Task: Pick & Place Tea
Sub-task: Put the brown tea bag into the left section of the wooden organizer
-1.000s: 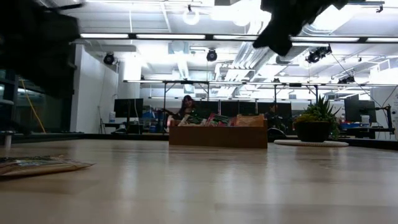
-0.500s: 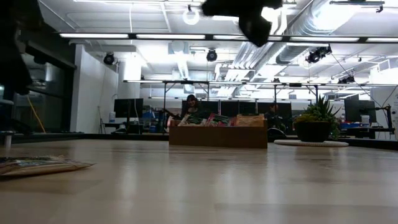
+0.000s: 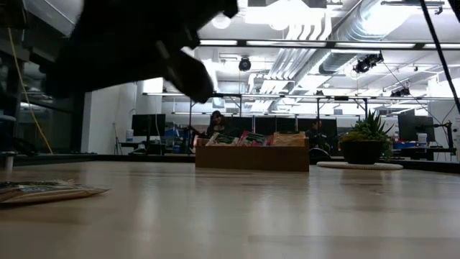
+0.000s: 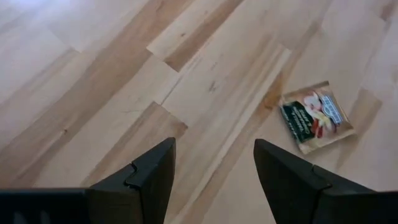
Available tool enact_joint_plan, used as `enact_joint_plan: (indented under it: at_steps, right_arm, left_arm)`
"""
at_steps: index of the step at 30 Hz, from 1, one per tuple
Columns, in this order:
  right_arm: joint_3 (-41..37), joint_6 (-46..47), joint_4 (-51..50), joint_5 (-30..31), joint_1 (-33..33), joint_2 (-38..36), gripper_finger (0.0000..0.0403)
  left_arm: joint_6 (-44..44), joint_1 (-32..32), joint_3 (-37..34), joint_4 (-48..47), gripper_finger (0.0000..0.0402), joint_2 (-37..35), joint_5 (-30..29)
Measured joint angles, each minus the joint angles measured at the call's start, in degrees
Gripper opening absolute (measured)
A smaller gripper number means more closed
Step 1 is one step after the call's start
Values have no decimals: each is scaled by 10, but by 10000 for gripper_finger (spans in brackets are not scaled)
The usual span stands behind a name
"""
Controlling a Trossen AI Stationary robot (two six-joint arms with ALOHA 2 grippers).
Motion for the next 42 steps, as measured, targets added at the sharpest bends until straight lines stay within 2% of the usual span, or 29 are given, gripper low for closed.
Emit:
enact_joint_plan:
  at_steps: [6, 12, 18, 29, 42]
  right_arm:
    - [79, 14, -75, -34, 4, 59, 0]
    - [50, 51, -73, -34, 4, 64, 0]
    - [27, 59, -58, -40, -1, 65, 0]
    - [26, 63, -34, -47, 0, 64, 0]
    - [26, 49, -23, -51, -29, 63, 0]
  left_arm:
    - [49, 1, 0, 97, 216, 61, 16]
    - [45, 2, 0, 134, 216, 126, 18]
    - [43, 2, 0, 156, 216, 161, 35]
    - [29, 2, 0, 169, 216, 191, 48]
    - [28, 2, 0, 171, 216, 192, 48]
